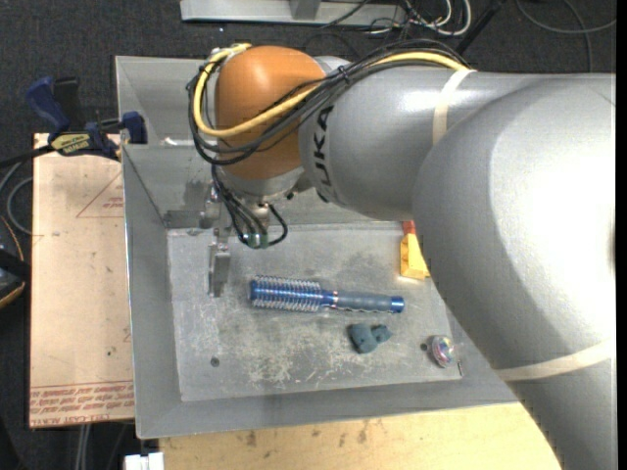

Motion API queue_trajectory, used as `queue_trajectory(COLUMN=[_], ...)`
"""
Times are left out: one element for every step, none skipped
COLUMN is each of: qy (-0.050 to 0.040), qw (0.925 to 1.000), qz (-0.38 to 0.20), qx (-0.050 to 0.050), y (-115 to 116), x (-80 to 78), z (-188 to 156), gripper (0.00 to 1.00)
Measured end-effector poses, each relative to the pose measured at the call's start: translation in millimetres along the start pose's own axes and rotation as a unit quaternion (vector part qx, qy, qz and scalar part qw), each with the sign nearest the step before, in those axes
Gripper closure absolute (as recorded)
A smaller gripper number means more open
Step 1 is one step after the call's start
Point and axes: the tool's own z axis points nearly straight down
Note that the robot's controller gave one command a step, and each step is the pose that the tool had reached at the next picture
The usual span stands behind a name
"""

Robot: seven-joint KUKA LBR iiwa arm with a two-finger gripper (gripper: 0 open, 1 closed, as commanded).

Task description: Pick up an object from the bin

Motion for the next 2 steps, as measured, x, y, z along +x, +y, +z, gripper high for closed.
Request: queue_trajectory(qy=[-0.0078,-0.004], qw=[0.9991,0.9863], qz=[0.041,0.165], qx=[-0.003,0.0], y=[-94.6,-150.8], x=[7.7,37.6], z=[63.0,34.6], gripper=[0.0,0.0])
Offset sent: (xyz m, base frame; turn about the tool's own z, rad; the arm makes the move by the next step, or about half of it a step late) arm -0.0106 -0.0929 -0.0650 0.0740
